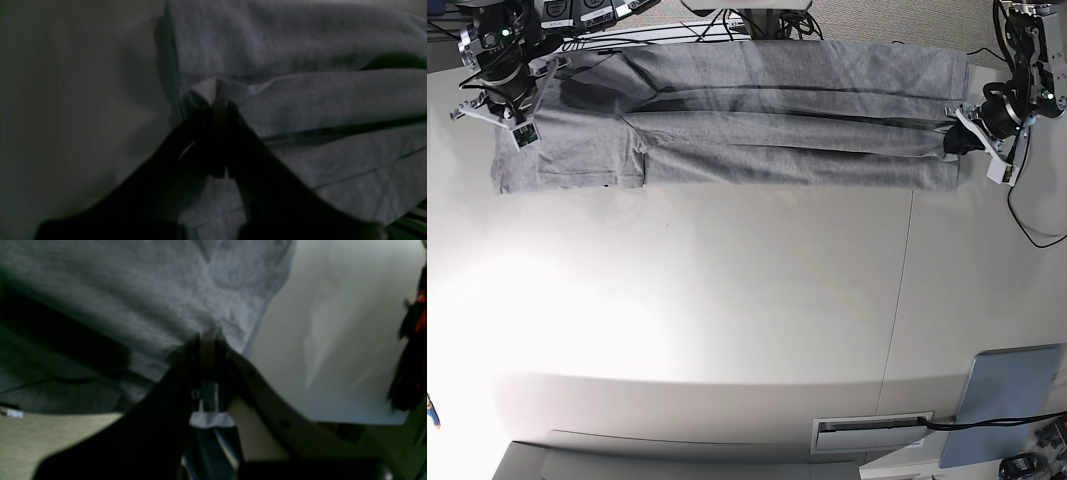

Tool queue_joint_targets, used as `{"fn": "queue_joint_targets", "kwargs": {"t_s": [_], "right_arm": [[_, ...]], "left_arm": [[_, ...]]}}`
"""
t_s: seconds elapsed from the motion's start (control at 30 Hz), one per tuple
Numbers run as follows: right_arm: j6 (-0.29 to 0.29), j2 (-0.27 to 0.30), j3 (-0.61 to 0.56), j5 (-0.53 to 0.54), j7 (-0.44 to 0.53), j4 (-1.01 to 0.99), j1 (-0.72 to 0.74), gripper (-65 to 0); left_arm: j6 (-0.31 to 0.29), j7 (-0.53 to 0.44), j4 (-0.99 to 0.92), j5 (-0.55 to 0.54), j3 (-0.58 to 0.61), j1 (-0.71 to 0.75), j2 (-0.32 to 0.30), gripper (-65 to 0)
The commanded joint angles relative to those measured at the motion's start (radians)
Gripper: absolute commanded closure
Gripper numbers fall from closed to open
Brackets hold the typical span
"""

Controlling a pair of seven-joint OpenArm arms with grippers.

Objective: Fold the T-shirt properly
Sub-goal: 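Lift the hem and fold it over onto the collar edge, then release the hem and reposition the left gripper at the folded strip's end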

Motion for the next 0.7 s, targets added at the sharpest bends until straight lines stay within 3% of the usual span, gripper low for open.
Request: {"fn": "queue_joint_targets", "kwargs": {"t_s": [0.0, 0.2, 0.33, 0.47, 0.6, 0.67], "right_arm": [[-0.011, 0.008, 0.011, -0.023, 0.002, 0.016, -0.006, 0.0], [-0.003, 0.000, 0.011, -0.085, -0.002, 0.016, -0.005, 0.0], [0.092, 0.000, 0.011, -0.106, 0.000, 0.016, -0.005, 0.0], [0.106, -0.001, 0.011, -0.121, 0.001, 0.016, -0.005, -1.1], [0.105, 0.000, 0.011, -0.166, 0.002, 0.016, -0.005, -20.7], [0.101, 0.000, 0.011, -0.164, 0.003, 0.016, -0.005, -23.2]], "left_arm": [[-0.001, -0.011, 0.015, -0.006, -0.009, -0.002, -0.022, 0.0], [-0.001, -0.011, 0.015, -0.006, -0.009, -0.002, -0.022, 0.0], [-0.001, -0.011, 0.016, -0.006, -0.009, -0.002, -0.022, 0.0], [-0.001, -0.010, 0.016, -0.007, -0.009, -0.002, -0.022, 0.0], [0.000, -0.006, 0.021, -0.007, -0.009, -0.002, -0.022, 0.0], [-0.001, 0.013, 0.036, -0.007, -0.013, -0.002, -0.022, 0.0]]}}
